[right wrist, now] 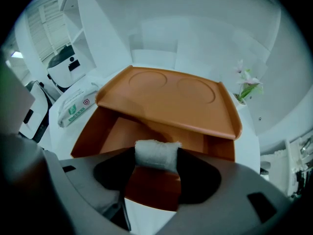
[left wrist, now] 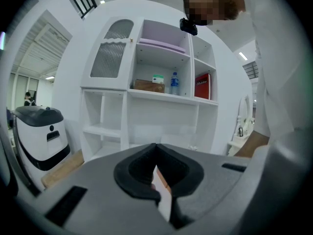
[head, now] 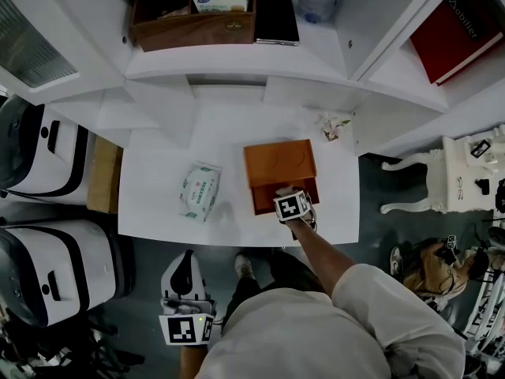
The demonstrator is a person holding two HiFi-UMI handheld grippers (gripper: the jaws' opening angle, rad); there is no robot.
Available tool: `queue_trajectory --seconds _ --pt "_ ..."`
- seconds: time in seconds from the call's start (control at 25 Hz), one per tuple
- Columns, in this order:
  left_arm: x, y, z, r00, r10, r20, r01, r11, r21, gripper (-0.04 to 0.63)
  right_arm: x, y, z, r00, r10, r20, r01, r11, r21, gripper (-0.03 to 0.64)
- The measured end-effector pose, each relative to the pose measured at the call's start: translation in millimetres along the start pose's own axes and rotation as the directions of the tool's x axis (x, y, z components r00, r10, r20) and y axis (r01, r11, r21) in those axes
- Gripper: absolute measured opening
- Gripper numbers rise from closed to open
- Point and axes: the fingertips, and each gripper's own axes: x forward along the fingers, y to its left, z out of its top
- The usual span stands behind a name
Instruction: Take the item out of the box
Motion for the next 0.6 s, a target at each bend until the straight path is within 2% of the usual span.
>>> queue_trajectory --seconds 0.36,0.6 --pt "3 -7 3 1.0 -0.018 0.007 0.018 1.0 0.013 0.005 -25 1 5 0.992 0.023 0.122 -0.022 1.0 -0.009 0.285" --pt "4 -15 11 0.999 -0.035 0.024 0.035 0.999 0.028 0.005 -53 8 12 0.973 0.049 0.224 -0.046 0.999 -0.021 0.285"
